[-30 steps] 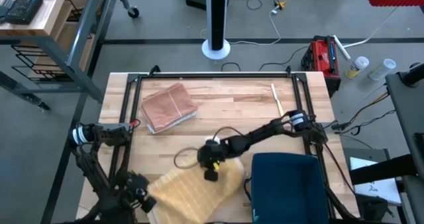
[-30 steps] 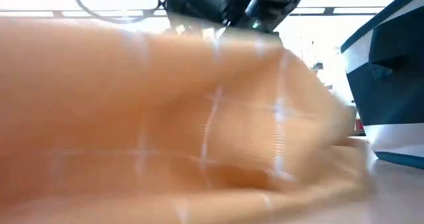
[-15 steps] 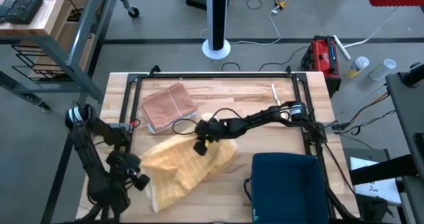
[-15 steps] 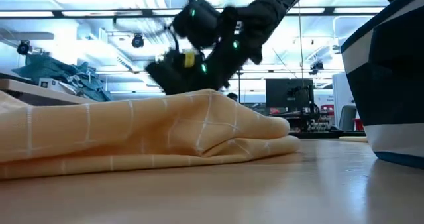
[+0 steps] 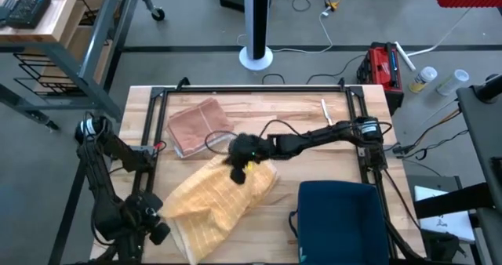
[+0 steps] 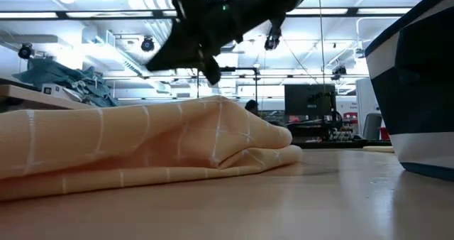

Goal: Fold towel
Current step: Fold the yellow towel

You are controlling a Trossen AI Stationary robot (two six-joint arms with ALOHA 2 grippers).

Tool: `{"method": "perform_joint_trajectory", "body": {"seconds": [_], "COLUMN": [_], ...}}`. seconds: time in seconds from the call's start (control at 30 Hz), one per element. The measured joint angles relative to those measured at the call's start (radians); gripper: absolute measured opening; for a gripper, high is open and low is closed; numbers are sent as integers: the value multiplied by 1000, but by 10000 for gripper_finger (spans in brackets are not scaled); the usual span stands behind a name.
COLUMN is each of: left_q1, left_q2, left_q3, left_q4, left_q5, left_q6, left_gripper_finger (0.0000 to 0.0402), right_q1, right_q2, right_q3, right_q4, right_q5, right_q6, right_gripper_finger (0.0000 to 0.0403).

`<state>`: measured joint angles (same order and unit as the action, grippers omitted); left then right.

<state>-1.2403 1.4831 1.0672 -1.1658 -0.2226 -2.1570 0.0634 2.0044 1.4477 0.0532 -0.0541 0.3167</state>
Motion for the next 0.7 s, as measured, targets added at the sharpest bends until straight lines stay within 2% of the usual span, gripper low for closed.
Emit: {"method": "perform_joint_trajectory", "body": {"seconds": [0.07, 0.23, 0.37, 0.47, 0.7], "left_q1": [1, 3, 6, 6, 7], "left_q2": [1, 3, 8, 7, 24], "left_q3": [0, 0, -1, -1, -1], "left_q4": [-8, -7, 5, 26, 261], "left_q5": [-55, -160, -161, -161, -158], "left_q6": [1, 1, -22, -32, 41], "left_gripper_finger": [23, 21, 23, 25, 5], "right_q1": [40, 90, 80, 59, 12], "right_q2": [35, 162, 239, 286, 275], "right_q3": [2, -3, 26, 39, 40], "right_q4": [60, 146, 159, 86, 16], "right_q5": [-16, 54, 79, 78, 82], "right_q6": [1, 35, 109, 165, 241], "right_gripper_finger": [0, 0, 0, 0, 0]}}
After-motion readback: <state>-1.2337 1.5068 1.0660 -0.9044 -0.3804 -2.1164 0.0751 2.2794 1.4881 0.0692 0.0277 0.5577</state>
